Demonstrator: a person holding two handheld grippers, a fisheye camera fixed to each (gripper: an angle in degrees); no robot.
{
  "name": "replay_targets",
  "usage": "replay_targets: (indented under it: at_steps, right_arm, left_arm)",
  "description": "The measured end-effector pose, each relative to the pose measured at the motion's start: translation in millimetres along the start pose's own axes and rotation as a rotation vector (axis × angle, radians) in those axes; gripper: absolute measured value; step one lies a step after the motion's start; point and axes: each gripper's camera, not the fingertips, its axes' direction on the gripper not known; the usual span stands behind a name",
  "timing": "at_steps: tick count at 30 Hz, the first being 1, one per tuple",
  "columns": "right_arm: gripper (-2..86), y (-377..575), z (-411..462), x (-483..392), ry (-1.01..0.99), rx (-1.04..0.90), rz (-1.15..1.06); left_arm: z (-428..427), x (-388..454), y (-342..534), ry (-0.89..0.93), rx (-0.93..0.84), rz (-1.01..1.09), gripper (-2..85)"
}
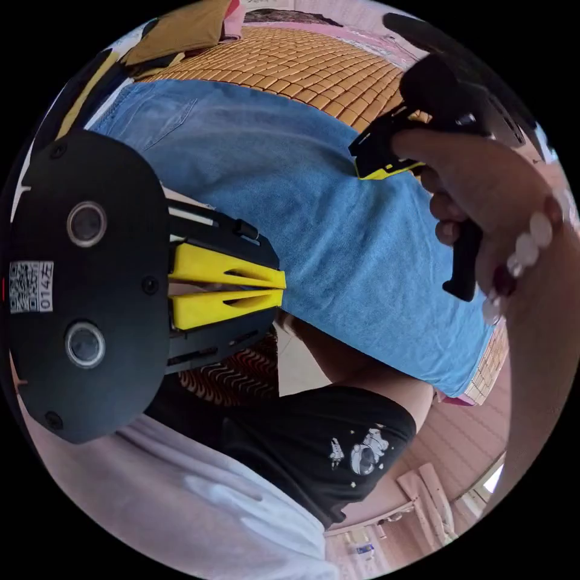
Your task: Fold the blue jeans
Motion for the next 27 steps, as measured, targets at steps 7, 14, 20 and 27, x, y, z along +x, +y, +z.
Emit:
replay_targets:
  at_steps: [7, 14, 20, 27]
  right_arm:
    - [-0.4, 0.4, 7.5, 4.0, 0.086, -0.043, -0.057]
    - [-0.8, 11.5, -2.6, 52.4, -0.01, -0.065, 0.001]
    - [-0.9, 82.2, -34.3, 128.9, -0.26, 0.2, 0.01]
    - [1.4, 360.7, -46.4, 278.8, -0.302, 0.597, 0.654]
  left_arm:
    - [27.2, 11.7, -9.7, -0.049, -0.088, 0.084, -1.0]
    - [10.3, 0.7, 10.1, 0.042, 0.034, -0.029, -1.0]
    - [-17.2, -24.8, 46.9, 0.118, 0.18, -0.223, -1.0]
    - [-37.6, -81.3, 105.8, 0.102, 0.274, -0.554, -1.0]
